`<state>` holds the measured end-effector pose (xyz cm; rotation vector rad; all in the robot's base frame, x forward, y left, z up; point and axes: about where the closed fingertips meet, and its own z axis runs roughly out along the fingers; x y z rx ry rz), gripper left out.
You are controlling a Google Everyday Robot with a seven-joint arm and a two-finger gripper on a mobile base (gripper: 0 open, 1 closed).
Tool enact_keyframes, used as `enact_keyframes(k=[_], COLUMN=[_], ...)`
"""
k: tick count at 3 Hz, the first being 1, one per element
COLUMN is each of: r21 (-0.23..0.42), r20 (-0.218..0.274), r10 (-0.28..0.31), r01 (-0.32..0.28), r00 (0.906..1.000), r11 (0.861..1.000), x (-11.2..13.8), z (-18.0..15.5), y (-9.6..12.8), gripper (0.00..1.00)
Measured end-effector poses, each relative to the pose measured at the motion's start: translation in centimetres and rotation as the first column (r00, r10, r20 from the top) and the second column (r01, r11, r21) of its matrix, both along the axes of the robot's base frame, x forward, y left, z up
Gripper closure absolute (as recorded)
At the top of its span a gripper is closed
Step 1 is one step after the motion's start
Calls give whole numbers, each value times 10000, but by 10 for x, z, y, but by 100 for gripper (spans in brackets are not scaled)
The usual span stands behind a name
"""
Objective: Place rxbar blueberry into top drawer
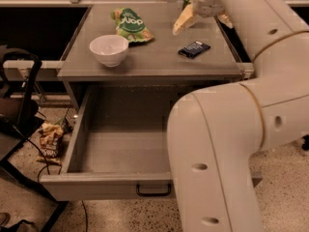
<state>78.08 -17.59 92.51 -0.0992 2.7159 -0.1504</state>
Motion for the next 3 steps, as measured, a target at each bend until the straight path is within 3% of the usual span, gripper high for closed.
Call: enact_keyframes(k=[1,2,3], r21=[-284,-727,-620], r20=[-480,-578,-483], r10=[-1289,-2946,-4058], r01=[1276,2903,4027], r00=[9905,9539,9127], r11=[9914,9542,9132], x=[6,13,18], z=[-20,-40,-54], y=[18,39,46], gripper=[0,0,0])
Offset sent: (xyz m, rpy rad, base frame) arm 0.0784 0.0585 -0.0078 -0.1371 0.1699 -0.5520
